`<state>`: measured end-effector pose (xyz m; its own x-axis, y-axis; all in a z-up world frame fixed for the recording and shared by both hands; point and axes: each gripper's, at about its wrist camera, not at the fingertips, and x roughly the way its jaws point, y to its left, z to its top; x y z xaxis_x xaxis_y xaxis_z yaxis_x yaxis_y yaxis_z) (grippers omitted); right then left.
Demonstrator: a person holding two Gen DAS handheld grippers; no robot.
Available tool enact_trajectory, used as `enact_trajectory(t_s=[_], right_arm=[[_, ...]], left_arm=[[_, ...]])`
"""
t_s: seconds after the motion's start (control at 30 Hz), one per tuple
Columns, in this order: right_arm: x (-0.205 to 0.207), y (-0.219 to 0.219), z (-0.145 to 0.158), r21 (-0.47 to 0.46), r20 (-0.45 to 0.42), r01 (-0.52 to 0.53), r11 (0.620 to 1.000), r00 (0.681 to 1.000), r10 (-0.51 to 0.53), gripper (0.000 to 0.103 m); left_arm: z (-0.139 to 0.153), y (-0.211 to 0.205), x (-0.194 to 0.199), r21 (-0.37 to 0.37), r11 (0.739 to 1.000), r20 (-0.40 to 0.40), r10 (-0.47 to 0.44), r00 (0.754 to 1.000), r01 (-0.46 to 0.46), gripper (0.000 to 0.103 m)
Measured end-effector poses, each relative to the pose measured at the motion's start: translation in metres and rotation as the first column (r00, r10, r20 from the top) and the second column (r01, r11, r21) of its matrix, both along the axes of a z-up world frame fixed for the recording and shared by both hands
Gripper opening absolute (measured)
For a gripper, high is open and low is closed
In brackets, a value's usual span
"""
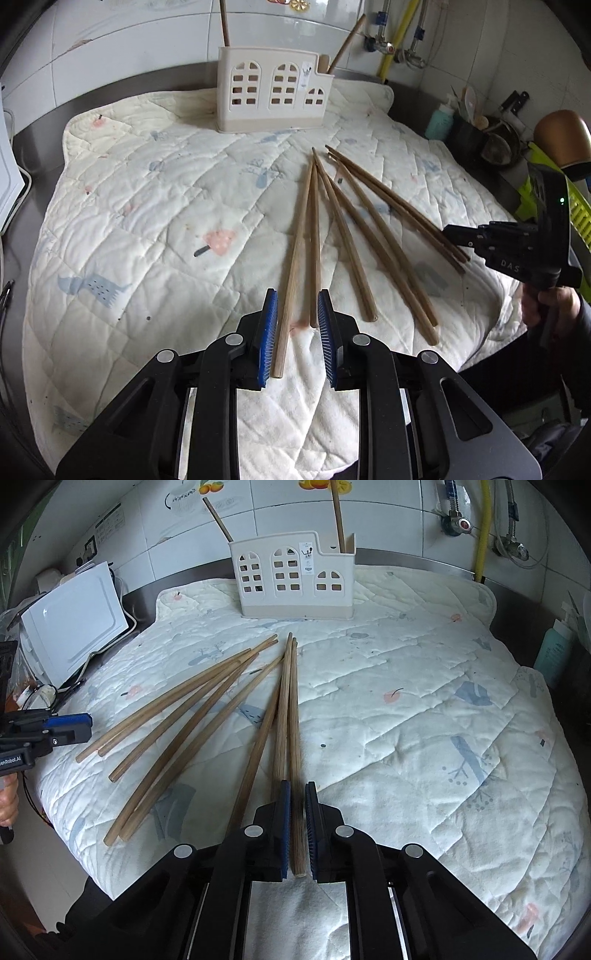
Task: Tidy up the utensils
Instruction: 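Grasp a chopstick from the pile with the right tool while the left tool grasps another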
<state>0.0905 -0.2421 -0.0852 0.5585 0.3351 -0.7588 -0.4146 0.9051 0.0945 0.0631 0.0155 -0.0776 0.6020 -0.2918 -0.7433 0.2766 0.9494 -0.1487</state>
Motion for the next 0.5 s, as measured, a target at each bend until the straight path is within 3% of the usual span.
enact_trajectory(t_s=[0.33,0.5], right_arm=[[0.0,-0.001,-0.002,0.009,0.009,0.011,1.0,1.0,-0.011,0.008],[0.001,-0.001,-0.002,0.015,0.018,0.019,1.0,1.0,-0.02,0.008]], left_arm=[[-0.019,0.001,0.006,0.014,1.0,-0.03,0.016,0.999,-0.015,0.021],[-0.022,0.004,0.006,0.003,0.999,-0.022,0.032,0.999,-0.032,0.016]])
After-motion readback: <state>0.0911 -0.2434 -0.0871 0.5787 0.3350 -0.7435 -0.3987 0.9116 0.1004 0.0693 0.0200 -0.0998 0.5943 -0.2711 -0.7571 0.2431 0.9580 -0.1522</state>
